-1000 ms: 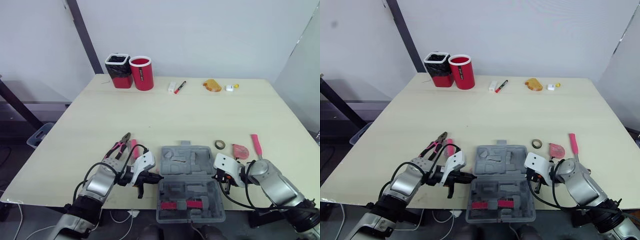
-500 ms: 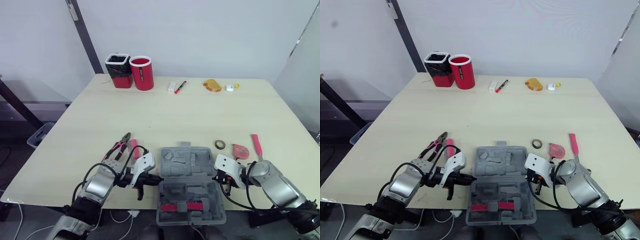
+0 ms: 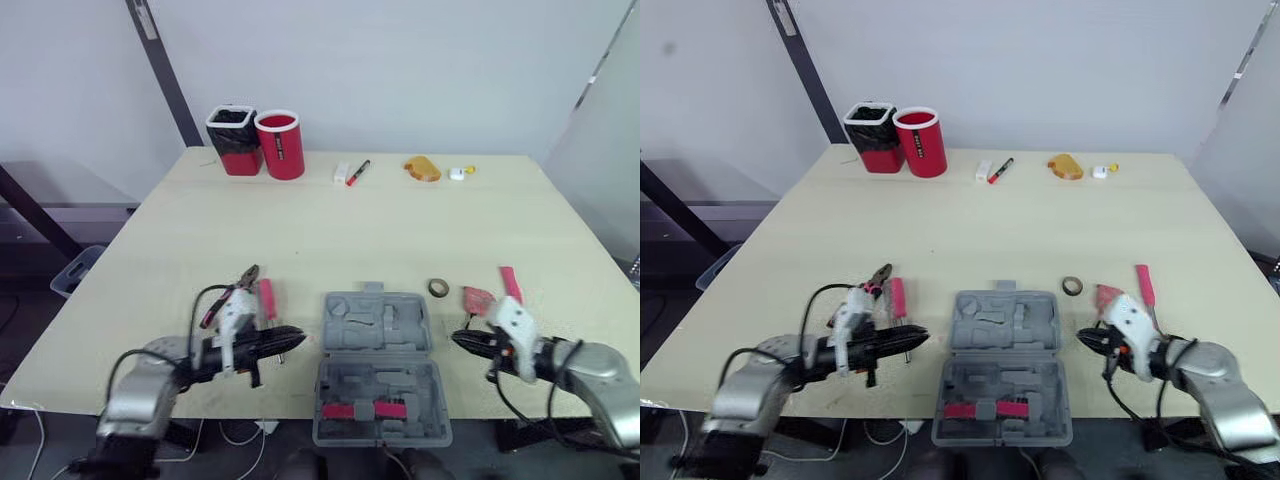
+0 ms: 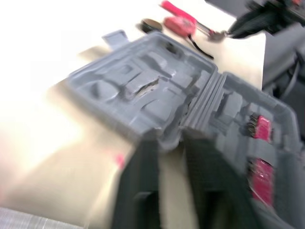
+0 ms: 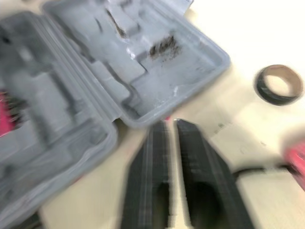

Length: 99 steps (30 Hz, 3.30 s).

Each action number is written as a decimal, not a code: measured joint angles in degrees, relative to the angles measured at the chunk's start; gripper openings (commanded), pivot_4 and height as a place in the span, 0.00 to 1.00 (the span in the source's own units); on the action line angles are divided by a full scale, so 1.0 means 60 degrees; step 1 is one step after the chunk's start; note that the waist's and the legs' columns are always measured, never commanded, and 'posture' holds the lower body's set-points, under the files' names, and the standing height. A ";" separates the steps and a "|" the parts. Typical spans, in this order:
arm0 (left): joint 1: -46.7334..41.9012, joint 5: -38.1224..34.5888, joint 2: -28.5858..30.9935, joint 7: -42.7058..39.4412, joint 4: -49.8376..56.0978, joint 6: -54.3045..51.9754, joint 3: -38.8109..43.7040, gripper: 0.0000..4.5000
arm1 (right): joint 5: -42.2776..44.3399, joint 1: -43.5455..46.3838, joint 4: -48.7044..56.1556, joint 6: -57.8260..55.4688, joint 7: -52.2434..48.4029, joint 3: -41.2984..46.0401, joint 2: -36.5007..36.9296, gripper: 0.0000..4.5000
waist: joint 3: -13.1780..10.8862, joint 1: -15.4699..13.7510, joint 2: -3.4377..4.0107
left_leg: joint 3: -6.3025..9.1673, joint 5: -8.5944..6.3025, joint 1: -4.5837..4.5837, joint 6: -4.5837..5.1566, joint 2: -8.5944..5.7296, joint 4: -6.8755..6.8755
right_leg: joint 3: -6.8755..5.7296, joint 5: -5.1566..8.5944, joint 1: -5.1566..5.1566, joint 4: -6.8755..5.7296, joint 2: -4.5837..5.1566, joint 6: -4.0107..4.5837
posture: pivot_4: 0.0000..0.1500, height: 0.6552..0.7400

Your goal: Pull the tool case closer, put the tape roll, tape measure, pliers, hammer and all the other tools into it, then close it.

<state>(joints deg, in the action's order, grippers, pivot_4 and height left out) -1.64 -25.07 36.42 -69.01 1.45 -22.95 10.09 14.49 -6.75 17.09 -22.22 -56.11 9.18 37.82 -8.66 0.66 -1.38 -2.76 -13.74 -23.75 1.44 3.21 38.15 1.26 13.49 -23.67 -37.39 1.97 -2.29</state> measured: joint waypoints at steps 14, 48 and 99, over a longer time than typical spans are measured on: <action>0.2400 -0.0544 0.0933 -0.0156 -0.0836 0.1067 0.2405 1.00 | 0.2033 -0.3623 0.0141 0.0992 -0.1149 0.4346 0.0595 0.99 | 0.0005 -0.0030 0.0012 | -0.0002 -0.0003 0.0012 -0.0005 0.0016 -0.0056 | -0.0030 0.0015 -0.0001 0.0073 0.0114 0.0003 | 1.00 1.00; -0.0399 -0.3026 -0.0356 0.0933 0.2609 -0.0142 0.0548 1.00 | -0.3851 1.0999 -1.0479 -0.0015 -0.1669 -0.7032 -0.0854 0.46 | -0.0007 0.0017 0.0010 | -0.0054 0.0007 -0.0001 -0.0008 -0.0012 -0.0115 | -0.0021 -0.0026 -0.0017 0.0090 0.0008 -0.0009 | 1.00 1.00; 0.2825 -0.2769 0.0419 0.0450 0.1823 0.1025 0.2726 1.00 | -0.5298 1.1738 -1.0344 0.0659 -0.2314 -0.8110 -0.5738 0.02 | -0.0007 0.0290 0.0022 | -0.0018 0.0020 0.0006 -0.0037 -0.0001 -0.0124 | -0.0055 -0.0007 -0.0033 0.0044 0.0021 0.0037 | 1.00 1.00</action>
<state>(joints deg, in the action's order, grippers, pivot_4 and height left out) 15.31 -41.68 38.93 -66.31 12.39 -16.80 26.45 -17.30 63.68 -44.97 -18.27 -69.99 -39.48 3.39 -8.71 2.40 -1.25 -2.87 -13.61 -23.71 1.21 3.21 37.41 0.93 13.45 -23.87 -37.12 2.09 -2.07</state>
